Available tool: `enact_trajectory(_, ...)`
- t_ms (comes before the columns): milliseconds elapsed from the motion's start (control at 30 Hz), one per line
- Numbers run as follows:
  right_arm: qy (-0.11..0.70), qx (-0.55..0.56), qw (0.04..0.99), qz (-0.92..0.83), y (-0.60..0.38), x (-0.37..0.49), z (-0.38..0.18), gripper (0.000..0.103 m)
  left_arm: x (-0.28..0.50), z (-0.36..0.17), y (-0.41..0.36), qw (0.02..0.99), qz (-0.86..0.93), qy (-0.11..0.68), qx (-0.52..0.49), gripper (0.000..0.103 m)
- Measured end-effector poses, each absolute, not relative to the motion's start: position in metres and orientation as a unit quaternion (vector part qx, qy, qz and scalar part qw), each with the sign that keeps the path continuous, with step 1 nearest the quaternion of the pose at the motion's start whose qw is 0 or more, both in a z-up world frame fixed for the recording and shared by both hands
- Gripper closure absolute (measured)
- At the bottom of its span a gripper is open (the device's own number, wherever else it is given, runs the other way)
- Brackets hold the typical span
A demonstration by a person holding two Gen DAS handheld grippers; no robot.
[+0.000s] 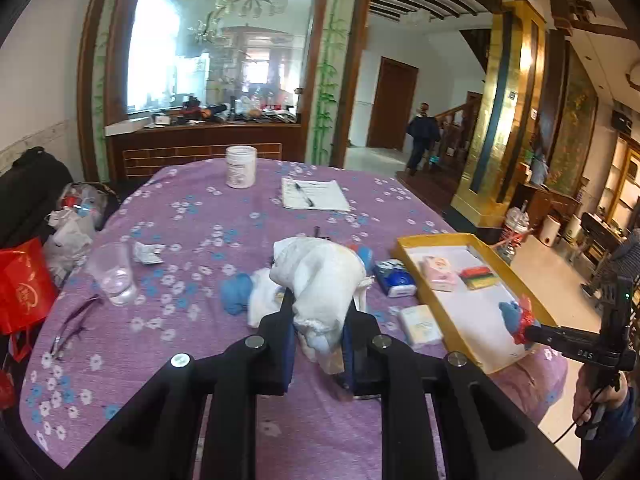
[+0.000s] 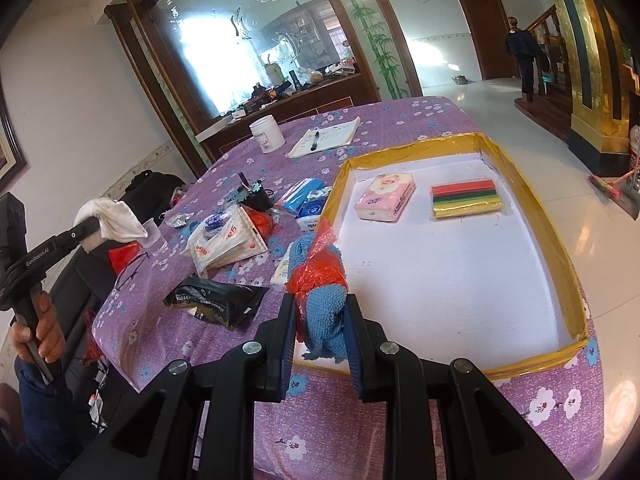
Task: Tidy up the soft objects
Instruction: 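Lower the white cloth into the tray and open the left tool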
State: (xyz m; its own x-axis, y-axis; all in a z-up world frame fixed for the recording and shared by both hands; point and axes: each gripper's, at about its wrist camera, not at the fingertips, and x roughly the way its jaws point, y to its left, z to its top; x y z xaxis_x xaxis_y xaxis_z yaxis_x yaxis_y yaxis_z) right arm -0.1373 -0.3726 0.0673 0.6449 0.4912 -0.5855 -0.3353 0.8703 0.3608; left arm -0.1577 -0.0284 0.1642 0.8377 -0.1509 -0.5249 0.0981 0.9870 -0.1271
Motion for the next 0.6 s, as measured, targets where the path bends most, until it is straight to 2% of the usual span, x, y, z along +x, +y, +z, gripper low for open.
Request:
enact_trajectory(267, 0.364, 0.136, 0.901, 0.191, -0.404, -0.118, 0.06, 0.078, -0.123, 0.141, -0.128, 0.937, -0.151, 0.314, -0.021, 0.086)
enact_trajectory(600, 0.388, 0.177, 0.895, 0.133, -0.439, -0.066, 0.034, 0.078, -0.055, 0.084, -0.248, 0.9, -0.204, 0.386, 0.002, 0.086)
